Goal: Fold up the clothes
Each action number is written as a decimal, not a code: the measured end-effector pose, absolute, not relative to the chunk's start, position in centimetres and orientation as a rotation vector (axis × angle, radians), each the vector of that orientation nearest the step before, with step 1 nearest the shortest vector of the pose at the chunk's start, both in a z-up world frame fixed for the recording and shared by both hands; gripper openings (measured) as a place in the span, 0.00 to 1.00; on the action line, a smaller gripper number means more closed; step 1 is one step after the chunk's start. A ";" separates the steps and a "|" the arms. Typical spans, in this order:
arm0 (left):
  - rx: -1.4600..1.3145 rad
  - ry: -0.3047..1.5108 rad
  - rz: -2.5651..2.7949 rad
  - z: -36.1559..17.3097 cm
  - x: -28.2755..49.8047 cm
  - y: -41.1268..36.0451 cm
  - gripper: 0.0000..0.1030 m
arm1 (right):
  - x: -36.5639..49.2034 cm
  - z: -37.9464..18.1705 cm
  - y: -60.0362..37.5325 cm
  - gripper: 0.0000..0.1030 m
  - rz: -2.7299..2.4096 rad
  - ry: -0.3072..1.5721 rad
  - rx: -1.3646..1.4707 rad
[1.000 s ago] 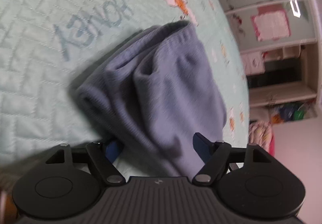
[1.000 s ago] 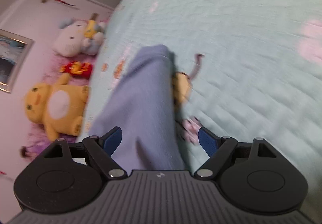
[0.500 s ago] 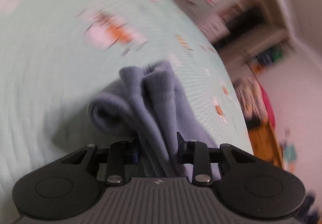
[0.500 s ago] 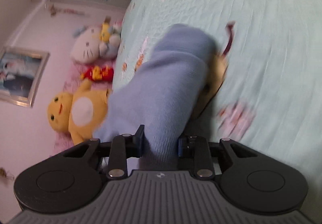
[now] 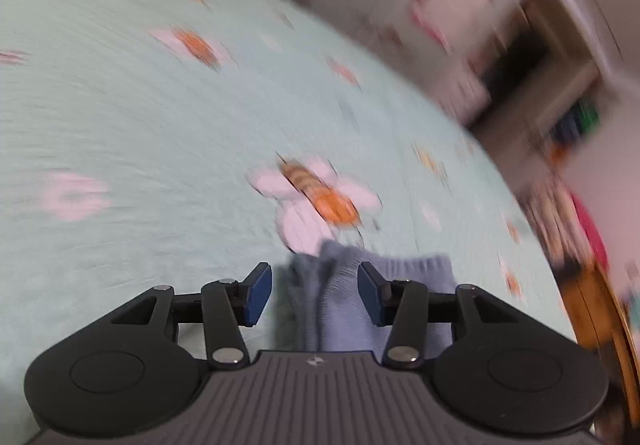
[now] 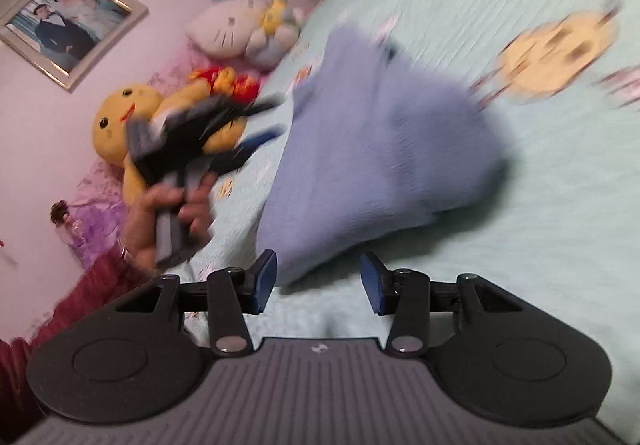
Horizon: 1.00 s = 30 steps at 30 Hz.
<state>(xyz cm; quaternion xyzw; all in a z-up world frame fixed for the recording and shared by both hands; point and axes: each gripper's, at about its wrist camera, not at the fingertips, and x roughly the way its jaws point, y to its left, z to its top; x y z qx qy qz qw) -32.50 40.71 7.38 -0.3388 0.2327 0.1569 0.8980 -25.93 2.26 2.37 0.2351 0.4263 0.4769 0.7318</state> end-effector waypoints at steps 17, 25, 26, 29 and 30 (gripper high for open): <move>-0.472 0.623 0.196 3.3 -32.8 28.1 0.44 | -20.7 -2.4 -2.5 0.35 1.017 0.920 0.774; -0.281 0.651 0.193 3.2 -33.7 26.2 0.47 | -21.0 -0.2 -2.8 0.02 1.053 0.834 0.673; -0.269 0.654 0.186 3.2 -33.6 26.2 0.47 | -21.2 1.2 -2.7 0.01 1.052 0.781 0.591; -0.236 0.664 0.177 3.1 -33.4 26.0 0.48 | -21.8 3.8 -1.2 0.01 1.012 0.609 0.257; -0.231 0.668 0.176 3.0 -33.4 26.0 0.48 | -21.6 3.7 0.4 0.01 1.006 0.580 0.186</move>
